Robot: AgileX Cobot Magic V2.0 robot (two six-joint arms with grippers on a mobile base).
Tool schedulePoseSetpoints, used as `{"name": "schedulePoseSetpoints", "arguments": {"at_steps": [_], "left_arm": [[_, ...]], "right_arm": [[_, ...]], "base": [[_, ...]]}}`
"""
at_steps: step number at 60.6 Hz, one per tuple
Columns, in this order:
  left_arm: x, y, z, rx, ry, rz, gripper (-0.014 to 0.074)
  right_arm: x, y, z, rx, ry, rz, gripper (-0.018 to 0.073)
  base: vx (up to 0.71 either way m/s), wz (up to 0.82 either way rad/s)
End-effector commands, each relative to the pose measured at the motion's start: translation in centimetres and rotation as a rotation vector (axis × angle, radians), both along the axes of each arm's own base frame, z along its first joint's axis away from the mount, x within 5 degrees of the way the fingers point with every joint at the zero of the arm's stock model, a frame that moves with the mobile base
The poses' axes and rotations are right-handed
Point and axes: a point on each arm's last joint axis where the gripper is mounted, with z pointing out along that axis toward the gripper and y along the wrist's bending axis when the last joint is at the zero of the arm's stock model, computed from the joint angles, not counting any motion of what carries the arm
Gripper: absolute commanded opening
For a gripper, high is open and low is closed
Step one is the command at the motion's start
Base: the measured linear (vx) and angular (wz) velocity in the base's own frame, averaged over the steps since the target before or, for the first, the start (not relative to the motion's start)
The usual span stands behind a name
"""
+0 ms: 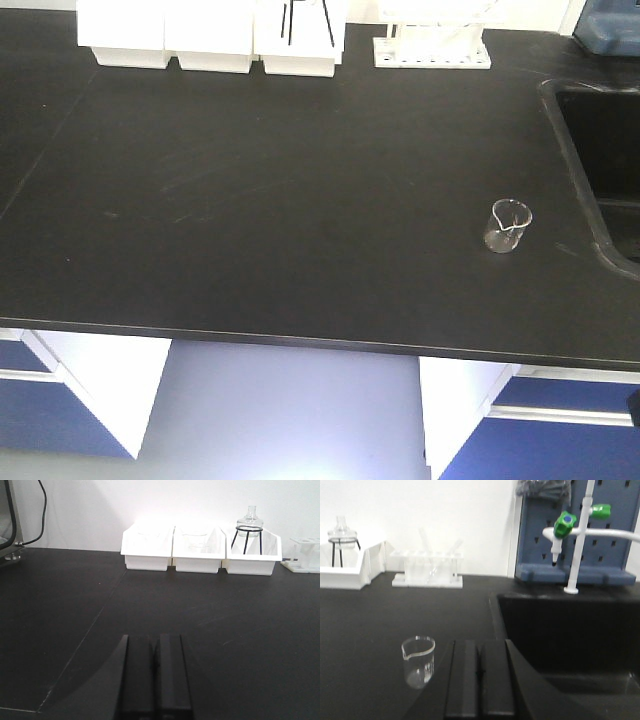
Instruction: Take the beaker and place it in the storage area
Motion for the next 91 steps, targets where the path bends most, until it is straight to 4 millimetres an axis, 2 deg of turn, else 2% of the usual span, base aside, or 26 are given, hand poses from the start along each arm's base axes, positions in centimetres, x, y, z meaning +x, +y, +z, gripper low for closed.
{"name": "schedulePoseSetpoints", "arguments": {"at_steps": [1,8,13,18,28,34,45,52,58,64,68,77,79,91], "left_arm": [[0.0,-0.2,0.1,-0.012,-0.076,-0.02,-0.0008],[0.0,-0.2,0.1,-0.012,-0.076,-0.02,-0.0008],[0.0,-0.2,0.1,-0.012,-0.076,-0.02,-0.0008],[0.0,-0.2,0.1,-0.012,-0.076,-0.02,-0.0008],[0.0,-0.2,0.1,-0.012,-0.076,-0.02,-0.0008],[0.0,-0.2,0.1,-0.012,-0.076,-0.02,-0.0008],[0.0,-0.2,0.1,-0.012,-0.076,-0.02,-0.0008],[0.0,-0.2,0.1,-0.012,-0.076,-0.02,-0.0008],[0.0,-0.2,0.1,-0.012,-0.076,-0.02,-0.0008],[0.0,-0.2,0.1,-0.012,-0.076,-0.02,-0.0008],[0.0,-0.2,0.1,-0.012,-0.076,-0.02,-0.0008],[0.0,-0.2,0.1,-0.012,-0.076,-0.02,-0.0008],[0.0,-0.2,0.1,-0.012,-0.076,-0.02,-0.0008],[0.0,-0.2,0.1,-0.012,-0.076,-0.02,-0.0008]], "right_arm": [[-0.2,0.1,1.3,-0.028,-0.163,0.009,-0.0004],[-0.5,0.2,3.1,0.026,-0.266,0.021,-0.0004],[-0.7,0.2,5.5,0.022,-0.273,0.018,-0.0004],[-0.4,0.1,9.1,-0.018,-0.225,0.004,-0.0004],[3.8,-0.4,16.2,-0.074,-0.142,-0.007,-0.0004],[6.4,-0.7,18.8,-0.047,-0.107,-0.009,-0.0004],[9.1,-1.0,20.3,-0.04,-0.063,-0.011,-0.0001],[9.7,-1.1,20.1,-0.036,-0.061,-0.007,0.001],[9.9,-1.1,19.8,-0.03,-0.039,-0.009,0.0062],[9.9,-1.1,19.9,-0.03,-0.041,-0.009,0.0173],[9.9,-1.1,19.9,-0.027,-0.042,-0.009,0.0285],[9.9,-1.1,19.9,0.01,-0.053,-0.004,0.0663],[10.0,-1.1,19.9,0.011,-0.053,-0.004,0.0722],[10.1,-1.1,20.1,0.065,-0.081,0.003,0.0725]], "base": [[0.0,0.0],[0.0,0.0],[0.0,0.0],[0.0,0.0],[0.0,0.0],[0.0,0.0],[0.0,0.0],[0.0,0.0],[0.0,0.0],[0.0,0.0],[0.0,0.0],[0.0,0.0],[0.0,0.0],[0.0,0.0]]}}
